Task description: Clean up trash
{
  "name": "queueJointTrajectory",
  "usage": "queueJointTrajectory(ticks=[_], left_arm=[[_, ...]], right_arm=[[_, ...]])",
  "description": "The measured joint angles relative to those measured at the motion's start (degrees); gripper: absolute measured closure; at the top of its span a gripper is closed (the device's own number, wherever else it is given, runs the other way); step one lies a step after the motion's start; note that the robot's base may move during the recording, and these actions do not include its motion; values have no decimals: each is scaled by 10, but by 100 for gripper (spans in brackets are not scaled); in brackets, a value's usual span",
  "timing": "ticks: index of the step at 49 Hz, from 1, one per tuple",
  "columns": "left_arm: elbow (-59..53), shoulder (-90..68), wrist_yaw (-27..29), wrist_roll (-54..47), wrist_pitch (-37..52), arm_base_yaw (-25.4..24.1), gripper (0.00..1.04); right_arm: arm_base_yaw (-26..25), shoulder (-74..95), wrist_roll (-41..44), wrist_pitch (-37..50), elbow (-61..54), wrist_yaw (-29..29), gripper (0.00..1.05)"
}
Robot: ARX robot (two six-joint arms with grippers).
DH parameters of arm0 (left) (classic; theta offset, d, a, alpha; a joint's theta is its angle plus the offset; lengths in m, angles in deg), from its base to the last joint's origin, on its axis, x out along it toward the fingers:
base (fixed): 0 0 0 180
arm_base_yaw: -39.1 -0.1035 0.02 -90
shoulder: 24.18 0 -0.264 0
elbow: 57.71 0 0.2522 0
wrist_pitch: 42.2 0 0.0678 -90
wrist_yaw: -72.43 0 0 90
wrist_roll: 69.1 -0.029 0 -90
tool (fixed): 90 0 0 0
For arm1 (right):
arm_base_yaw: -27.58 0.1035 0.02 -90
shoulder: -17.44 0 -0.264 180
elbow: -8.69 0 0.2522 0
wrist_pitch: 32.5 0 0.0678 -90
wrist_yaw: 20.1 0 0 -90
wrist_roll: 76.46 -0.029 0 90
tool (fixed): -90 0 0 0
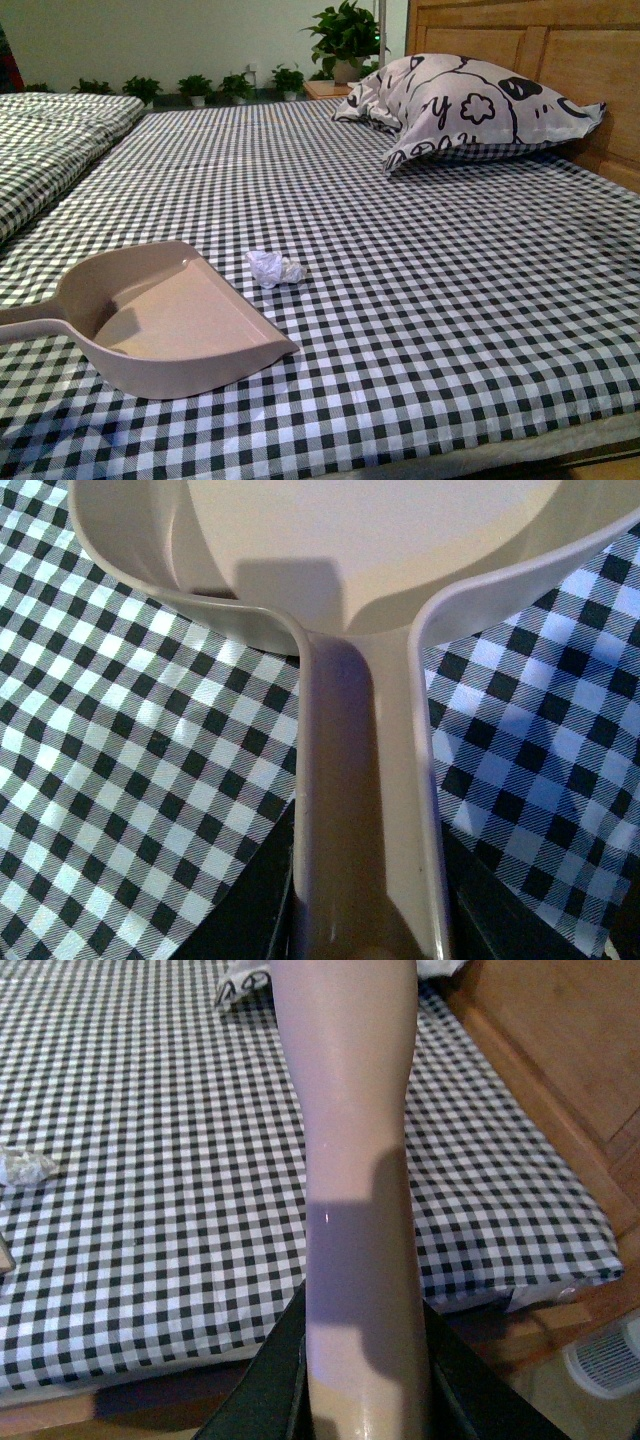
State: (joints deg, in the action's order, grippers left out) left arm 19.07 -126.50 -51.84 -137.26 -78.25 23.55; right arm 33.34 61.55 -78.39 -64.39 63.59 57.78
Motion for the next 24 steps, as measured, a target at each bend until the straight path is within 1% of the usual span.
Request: queueJointTrajectory(ticks=[6,10,18,20,24], left_arm=[[0,0,0,0,0,0,77],[0,0,0,-1,0,0,77],[0,0,0,-1,0,0,77],[0,0,0,-1,0,0,77],[0,0,0,-1,0,0,77]], right_arm=[[-22,57,-3,27,21,27,84],[-26,88,-5,43,32,37,84],[-21,150,-8,79,64,63,84],[-16,182,-15,89,81,75,84],[-2,240,-26,107,103,79,84]])
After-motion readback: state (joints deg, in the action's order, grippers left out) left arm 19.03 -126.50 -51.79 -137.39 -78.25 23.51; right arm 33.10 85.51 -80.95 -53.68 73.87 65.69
